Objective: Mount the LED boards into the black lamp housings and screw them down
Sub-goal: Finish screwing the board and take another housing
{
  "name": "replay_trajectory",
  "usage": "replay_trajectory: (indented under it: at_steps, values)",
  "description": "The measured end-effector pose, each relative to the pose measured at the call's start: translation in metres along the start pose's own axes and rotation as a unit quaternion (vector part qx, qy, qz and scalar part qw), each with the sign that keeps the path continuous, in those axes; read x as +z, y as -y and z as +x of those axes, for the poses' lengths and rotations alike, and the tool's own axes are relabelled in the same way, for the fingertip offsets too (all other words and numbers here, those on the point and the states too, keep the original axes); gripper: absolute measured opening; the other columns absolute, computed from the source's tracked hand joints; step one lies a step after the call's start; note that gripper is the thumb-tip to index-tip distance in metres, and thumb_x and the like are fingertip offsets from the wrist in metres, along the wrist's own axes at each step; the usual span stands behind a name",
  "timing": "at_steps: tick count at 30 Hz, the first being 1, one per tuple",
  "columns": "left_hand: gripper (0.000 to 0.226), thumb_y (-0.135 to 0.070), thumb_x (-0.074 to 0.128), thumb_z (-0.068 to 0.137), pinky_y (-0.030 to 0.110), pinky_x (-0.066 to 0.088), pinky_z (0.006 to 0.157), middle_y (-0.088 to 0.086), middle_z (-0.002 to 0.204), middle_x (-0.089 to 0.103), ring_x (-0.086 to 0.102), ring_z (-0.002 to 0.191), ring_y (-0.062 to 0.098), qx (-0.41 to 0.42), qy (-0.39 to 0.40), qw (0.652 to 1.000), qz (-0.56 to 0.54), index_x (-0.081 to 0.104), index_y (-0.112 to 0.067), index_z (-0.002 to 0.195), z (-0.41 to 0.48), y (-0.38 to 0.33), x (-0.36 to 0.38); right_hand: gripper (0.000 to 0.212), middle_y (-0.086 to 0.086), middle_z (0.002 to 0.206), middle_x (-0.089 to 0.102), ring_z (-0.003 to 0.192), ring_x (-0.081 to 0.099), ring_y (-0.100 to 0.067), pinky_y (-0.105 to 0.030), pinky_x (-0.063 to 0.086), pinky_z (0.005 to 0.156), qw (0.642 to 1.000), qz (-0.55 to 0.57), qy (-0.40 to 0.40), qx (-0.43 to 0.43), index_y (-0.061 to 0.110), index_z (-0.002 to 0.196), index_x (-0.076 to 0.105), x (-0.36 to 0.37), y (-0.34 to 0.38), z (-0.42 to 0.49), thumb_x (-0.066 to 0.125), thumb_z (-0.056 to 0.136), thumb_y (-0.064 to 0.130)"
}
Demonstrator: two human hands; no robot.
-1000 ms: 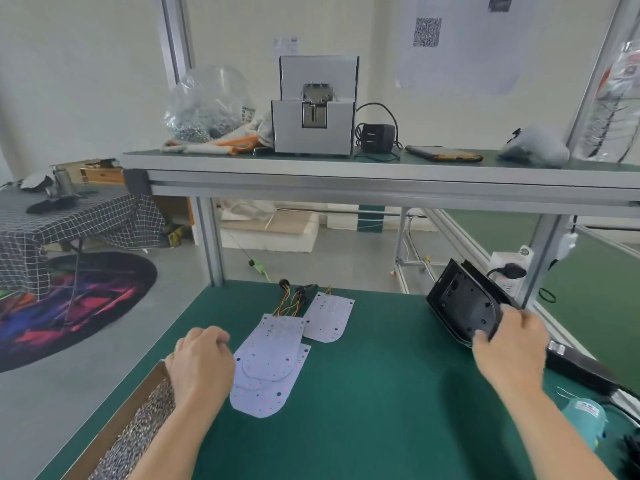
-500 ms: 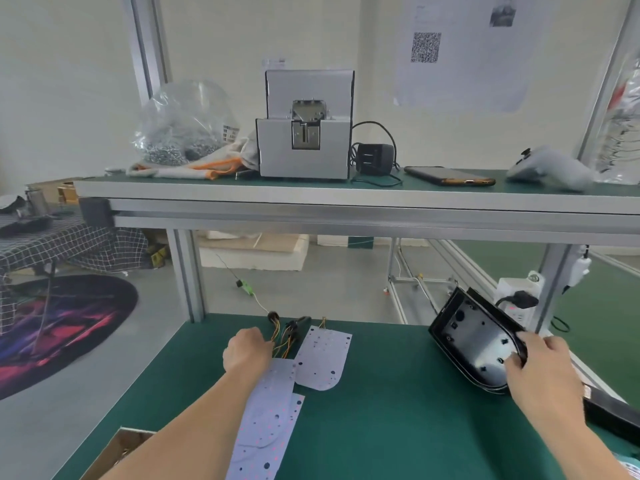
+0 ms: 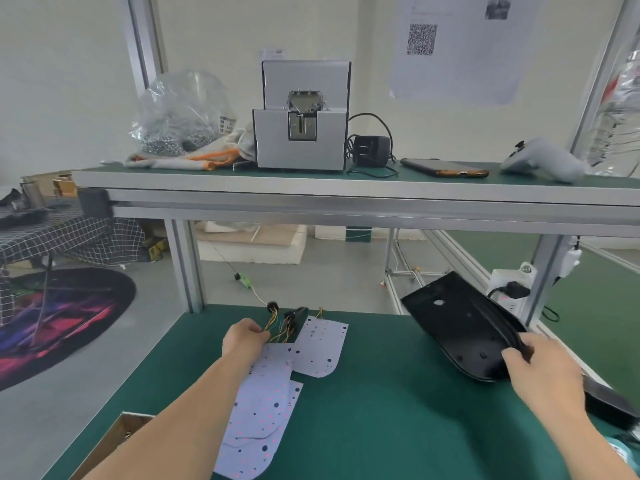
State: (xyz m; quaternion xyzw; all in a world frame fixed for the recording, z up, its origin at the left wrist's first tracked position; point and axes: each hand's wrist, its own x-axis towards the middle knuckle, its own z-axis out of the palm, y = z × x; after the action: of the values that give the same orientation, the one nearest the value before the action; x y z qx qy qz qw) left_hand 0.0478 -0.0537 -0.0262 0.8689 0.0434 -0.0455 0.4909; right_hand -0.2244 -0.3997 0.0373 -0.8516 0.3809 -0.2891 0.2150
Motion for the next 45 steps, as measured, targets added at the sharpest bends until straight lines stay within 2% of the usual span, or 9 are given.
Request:
replay_trajectory:
  at_steps: [10, 16, 22, 25, 29, 32, 36, 40, 45]
  values:
    - [0.007, -0.012, 0.061, 0.093, 0.028, 0.035, 0.06, 0.009, 0.079, 0.057, 0.046, 0.066, 0.023, 0.012, 0.002, 0.994, -0.106, 0.065, -0.006, 0.092, -0.016, -0.013, -0.037, 0.018, 0.005, 0.085, 0.063, 0.087, 0.058, -0.015, -0.021, 0.042, 0.073, 0.943, -0.08, 0.306, -0.102, 0.029, 0.075, 0.055, -0.009, 0.023, -0.073, 0.067, 0.083, 0.017]
    - [0.007, -0.005, 0.063, 0.088, 0.032, 0.038, 0.065, 0.013, 0.073, 0.052, 0.047, 0.071, 0.023, 0.071, 0.016, 0.972, -0.224, 0.067, -0.001, 0.085, -0.057, -0.03, -0.062, 0.021, -0.004, 0.07, 0.064, 0.045, 0.056, -0.016, -0.021, 0.04, 0.044, 0.917, 0.002, 0.399, -0.012, 0.011, 0.092, 0.051, -0.007, 0.022, -0.129, 0.064, 0.078, 0.019]
    - [0.011, -0.01, 0.068, 0.089, 0.021, 0.031, 0.048, -0.002, 0.059, 0.053, 0.04, 0.051, 0.011, 0.156, 0.189, 0.93, -0.274, 0.079, -0.009, 0.093, -0.13, -0.059, -0.076, 0.04, 0.01, 0.071, 0.06, 0.059, 0.058, -0.004, -0.017, 0.042, 0.056, 0.884, -0.06, 0.462, -0.042, 0.021, 0.07, 0.048, -0.02, 0.021, -0.149, 0.064, 0.08, 0.056]
    - [0.022, -0.001, 0.064, 0.091, 0.013, 0.04, 0.06, -0.007, 0.08, 0.071, 0.053, 0.064, 0.003, 0.217, 0.244, 0.913, -0.244, 0.08, -0.014, 0.098, -0.167, -0.083, -0.076, 0.056, 0.003, 0.064, 0.069, 0.051, 0.063, -0.004, -0.021, 0.051, 0.059, 0.894, -0.1, 0.432, -0.061, 0.022, 0.072, 0.05, -0.026, 0.028, -0.146, 0.053, 0.08, 0.077]
    - [0.022, 0.001, 0.061, 0.093, 0.01, 0.042, 0.068, -0.013, 0.081, 0.069, 0.054, 0.071, 0.0, 0.302, 0.328, 0.872, -0.203, 0.077, -0.013, 0.101, -0.213, -0.106, -0.078, 0.036, 0.006, 0.104, 0.061, 0.076, 0.065, -0.015, -0.034, 0.054, 0.074, 0.956, 0.128, 0.247, -0.089, 0.025, 0.114, 0.055, -0.02, 0.054, -0.127, 0.073, 0.088, 0.044]
    - [0.023, -0.003, 0.061, 0.093, 0.011, 0.042, 0.078, -0.012, 0.089, 0.071, 0.057, 0.082, 0.001, 0.366, 0.386, 0.829, -0.174, 0.078, -0.017, 0.097, -0.243, -0.118, -0.083, 0.086, 0.01, 0.133, 0.041, 0.066, 0.06, -0.003, -0.019, 0.047, 0.064, 0.925, 0.288, 0.213, -0.129, 0.04, 0.154, 0.024, -0.024, 0.082, -0.111, 0.077, 0.087, 0.022]
    - [0.023, -0.009, 0.06, 0.093, 0.017, 0.043, 0.079, -0.011, 0.09, 0.07, 0.057, 0.083, 0.006, 0.414, 0.47, 0.759, -0.179, 0.078, -0.022, 0.1, -0.274, -0.128, -0.093, 0.076, 0.003, 0.133, 0.049, 0.094, 0.063, -0.007, -0.02, 0.05, 0.086, 0.896, 0.346, 0.211, -0.181, 0.041, 0.153, 0.031, -0.033, 0.11, -0.106, 0.07, 0.094, 0.012]
    - [0.017, -0.013, 0.064, 0.093, 0.023, 0.042, 0.078, -0.006, 0.089, 0.067, 0.054, 0.079, 0.01, 0.43, 0.5, 0.718, -0.223, 0.077, -0.02, 0.1, -0.28, -0.129, -0.104, 0.017, -0.017, 0.095, 0.069, 0.085, 0.061, -0.028, -0.048, 0.05, 0.085, 0.883, 0.378, 0.185, -0.207, 0.022, 0.09, 0.071, -0.044, 0.123, -0.116, 0.058, 0.101, 0.017]
    - [0.013, -0.02, 0.075, 0.087, 0.034, 0.036, 0.073, 0.005, 0.081, 0.061, 0.051, 0.071, 0.017, 0.402, 0.493, 0.695, -0.334, 0.078, -0.015, 0.098, -0.277, -0.123, -0.109, 0.058, 0.01, 0.121, 0.061, 0.08, 0.064, 0.006, -0.011, 0.047, 0.06, 0.865, 0.283, 0.334, -0.245, 0.043, 0.137, 0.047, -0.054, 0.123, -0.127, 0.048, 0.095, 0.001]
